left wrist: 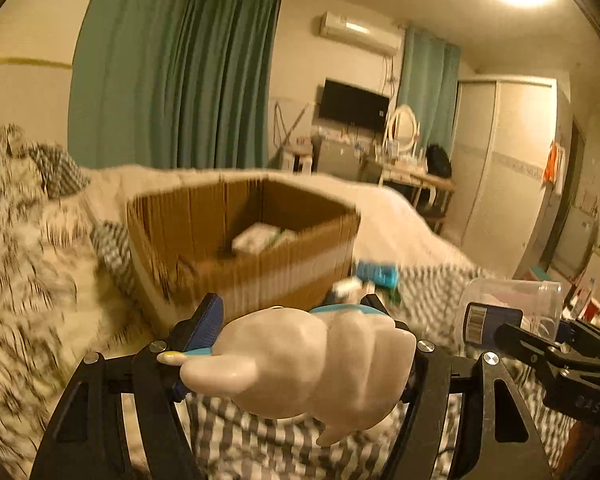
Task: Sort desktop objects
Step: 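Carry the figurine and cable jar over the cardboard box and release both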
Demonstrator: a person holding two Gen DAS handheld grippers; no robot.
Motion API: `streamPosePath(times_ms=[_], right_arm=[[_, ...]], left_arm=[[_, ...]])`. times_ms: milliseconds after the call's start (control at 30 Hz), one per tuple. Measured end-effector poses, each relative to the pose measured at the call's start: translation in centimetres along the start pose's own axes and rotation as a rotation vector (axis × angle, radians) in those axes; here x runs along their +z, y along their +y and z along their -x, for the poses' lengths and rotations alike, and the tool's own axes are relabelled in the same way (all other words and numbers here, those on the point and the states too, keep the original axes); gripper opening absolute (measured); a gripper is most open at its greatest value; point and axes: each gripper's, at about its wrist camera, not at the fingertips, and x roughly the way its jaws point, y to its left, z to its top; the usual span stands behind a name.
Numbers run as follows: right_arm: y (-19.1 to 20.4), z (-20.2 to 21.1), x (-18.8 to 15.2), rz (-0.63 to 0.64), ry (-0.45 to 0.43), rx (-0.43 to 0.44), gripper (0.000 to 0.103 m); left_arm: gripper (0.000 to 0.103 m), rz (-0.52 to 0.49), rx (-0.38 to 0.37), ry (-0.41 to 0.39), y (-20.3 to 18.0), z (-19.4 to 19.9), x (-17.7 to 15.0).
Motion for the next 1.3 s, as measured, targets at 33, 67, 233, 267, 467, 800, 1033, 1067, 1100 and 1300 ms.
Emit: streamPosePath(times_ms=[33,67,233,267,467,800,1033,1067,1100,1300], right_arm=[[0.3,0.4,1.0,0.004,-0.021,0.02,0.063],[0.6,0.5,1.8,0.01,-0.035,0.036,0.063],[2.8,0.0,6.2,0.057,-0.107,0.097,0.063],[3.3,-0.3,7.2,0.061,-0.119,0.114,0.063],[6.7,-4.9,10.9,0.089,-0.149,0.185,0.063],[9.7,-16.6,13.0,0.053,-0.08,0.234,0.063],[7.9,-15.9,13.2,-0.046,-0.092,0.241,0.088],[7.7,-15.2,13.4,-0.041,-0.096,0.231,0.088],[7.4,-14.2,13.5,-0.03,-0.098,0.213,0.088],[4.3,-6.8,12.4,0.005,-0.103,0.131,0.088]], left_arm=[[0.073,0.004,-0.003,-0.016,0.1,0.0,1.0],[0.073,0.007,-0.005,-0.027,0.3,0.1,1.9],[0.073,0.087,-0.027,-0.108,2.6,-0.7,6.9],[0.073,0.101,-0.027,-0.118,3.2,-1.3,7.9],[0.073,0.118,0.035,-0.105,6.5,-6.9,10.0],[0.073,0.187,0.08,0.003,11.0,-12.4,6.7],[0.087,0.234,0.101,0.064,11.4,-12.9,6.2],[0.088,0.23,0.107,0.067,11.2,-12.7,6.3],[0.089,0.224,0.119,0.068,11.1,-12.3,6.5],[0.103,0.155,0.106,0.006,8.2,-7.5,7.6]])
